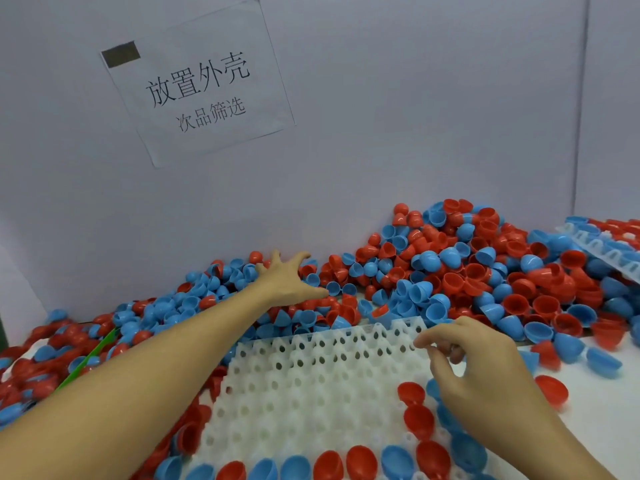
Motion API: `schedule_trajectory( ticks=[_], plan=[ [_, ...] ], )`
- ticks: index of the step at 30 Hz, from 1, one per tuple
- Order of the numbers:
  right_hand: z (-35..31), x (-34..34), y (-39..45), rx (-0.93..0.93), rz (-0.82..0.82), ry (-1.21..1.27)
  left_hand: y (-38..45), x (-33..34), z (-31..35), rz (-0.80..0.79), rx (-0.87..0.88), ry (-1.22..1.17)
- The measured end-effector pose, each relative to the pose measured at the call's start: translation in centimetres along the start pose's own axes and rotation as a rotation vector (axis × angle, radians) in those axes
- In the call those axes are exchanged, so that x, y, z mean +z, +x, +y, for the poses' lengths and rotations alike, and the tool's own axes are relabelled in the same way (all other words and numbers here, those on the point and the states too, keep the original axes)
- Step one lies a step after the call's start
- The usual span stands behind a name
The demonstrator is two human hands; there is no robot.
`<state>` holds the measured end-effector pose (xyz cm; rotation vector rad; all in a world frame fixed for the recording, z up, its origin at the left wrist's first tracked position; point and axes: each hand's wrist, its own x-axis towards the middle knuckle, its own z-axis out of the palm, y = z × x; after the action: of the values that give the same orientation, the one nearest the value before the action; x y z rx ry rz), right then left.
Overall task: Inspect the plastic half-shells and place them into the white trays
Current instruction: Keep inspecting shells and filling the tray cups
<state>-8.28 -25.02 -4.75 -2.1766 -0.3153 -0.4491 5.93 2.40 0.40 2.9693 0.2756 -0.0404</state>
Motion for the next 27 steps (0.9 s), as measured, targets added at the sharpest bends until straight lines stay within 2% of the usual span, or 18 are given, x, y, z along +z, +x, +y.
schedule_trajectory(
  ticks=[3,8,14,18,22,27],
  plan=[
    [0.2,0.0,0.1,-0.001,-0.001,0.008,2.3,1.3,1.6,-0.111,-0.115,0.127],
    [0.3,0.0,0.2,-0.017,0.035,0.025,4.4,2.4,3.7,-0.15,-0.254,0.156],
    [0.3,-0.2,0.1,-0.001,0.013,0.042,4.6,4.6,3.9,0.039,-0.281,-0.038],
    [0.4,-0.2,0.1,0.002,0.008,0.04,4.2,4.9,3.7,0.089,-0.254,-0.027],
    [0.4,-0.2,0.1,-0.005,0.013,0.042,4.0,4.6,3.4,0.105,-0.245,0.003],
    [0.6,0.0,0.2,-0.008,-0.002,0.023,4.4,4.8,4.4,0.079,-0.315,-0.015]
  ],
)
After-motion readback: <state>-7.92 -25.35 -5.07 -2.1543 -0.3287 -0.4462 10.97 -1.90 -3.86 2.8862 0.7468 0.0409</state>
